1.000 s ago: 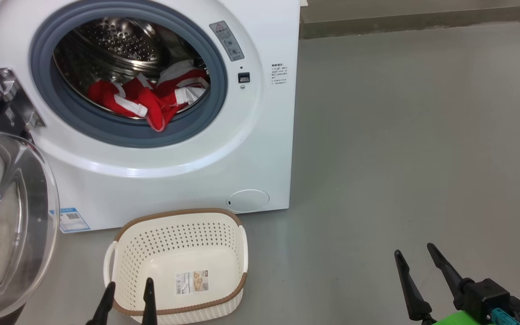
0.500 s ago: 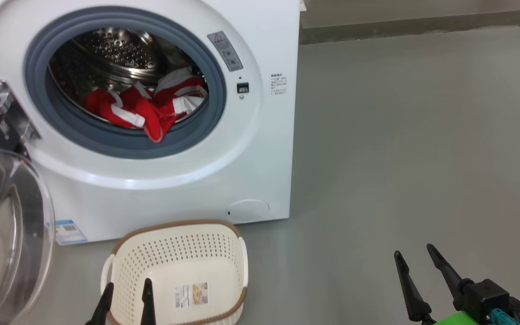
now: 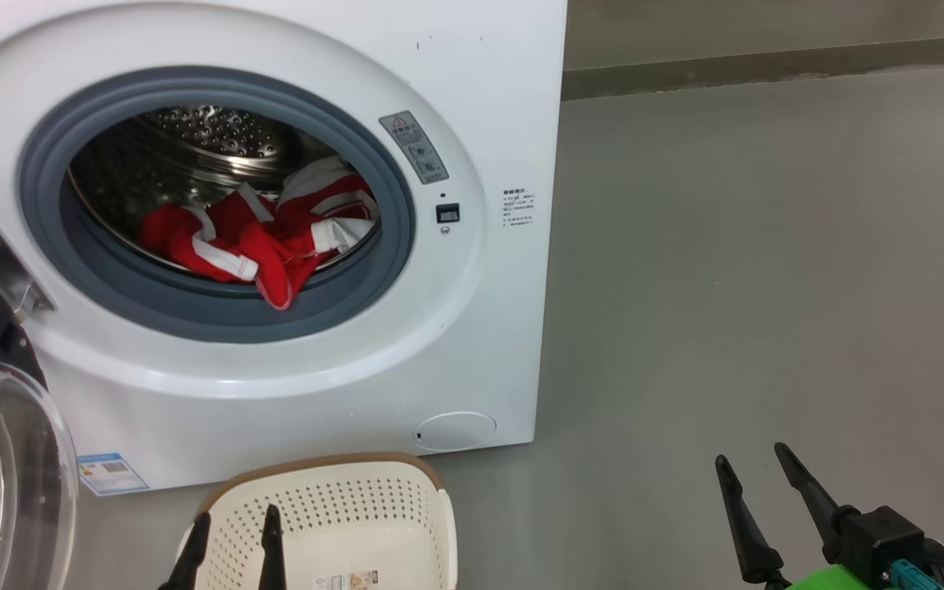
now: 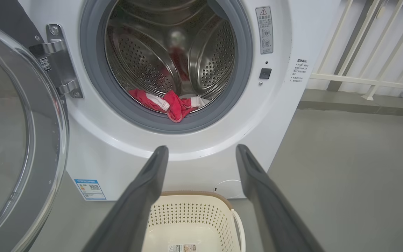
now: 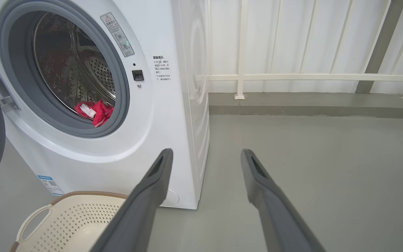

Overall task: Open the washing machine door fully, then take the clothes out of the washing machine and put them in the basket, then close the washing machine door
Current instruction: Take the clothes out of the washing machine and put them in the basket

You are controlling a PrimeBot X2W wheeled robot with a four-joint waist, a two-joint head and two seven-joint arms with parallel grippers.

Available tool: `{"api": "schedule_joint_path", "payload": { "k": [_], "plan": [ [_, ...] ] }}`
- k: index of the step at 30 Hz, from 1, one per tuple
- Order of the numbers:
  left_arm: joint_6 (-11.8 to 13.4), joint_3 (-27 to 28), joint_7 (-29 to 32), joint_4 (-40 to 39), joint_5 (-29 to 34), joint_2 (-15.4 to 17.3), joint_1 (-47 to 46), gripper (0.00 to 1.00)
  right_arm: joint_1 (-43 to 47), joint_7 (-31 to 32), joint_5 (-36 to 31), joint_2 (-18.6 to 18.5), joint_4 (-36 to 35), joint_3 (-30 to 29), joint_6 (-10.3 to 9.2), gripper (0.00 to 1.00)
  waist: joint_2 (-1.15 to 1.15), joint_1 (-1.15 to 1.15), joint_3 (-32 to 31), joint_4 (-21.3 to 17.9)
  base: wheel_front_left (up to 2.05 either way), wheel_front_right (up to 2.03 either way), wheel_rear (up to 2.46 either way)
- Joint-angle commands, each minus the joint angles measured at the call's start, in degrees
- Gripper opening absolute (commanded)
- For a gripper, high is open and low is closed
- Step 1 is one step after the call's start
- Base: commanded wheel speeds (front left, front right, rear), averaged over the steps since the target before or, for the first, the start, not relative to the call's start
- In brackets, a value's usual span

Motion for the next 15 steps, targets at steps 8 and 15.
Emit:
{"api": "schedule_joint_path", "payload": {
  "k": [8,15],
  "plan": [
    [0.8,1.5,-0.6,-1.4,-0.4,0.8,-1.3,1.00,-1.2,-0.1,1.0,-0.7,-1.4,1.4,0.36,1.00,0.00,0.00,0.0,0.0,0.07,-0.07,0.00],
    [1.1,1.3,-0.4,-1.3,-0.5,1.0,-1.3,1.00,-1.3,-0.1,1.1,-0.7,-1.3,1.4,0.36,1.00,0.00,0.00,-0.1,0.1,0.00,0.00,0.00]
  ]
}}
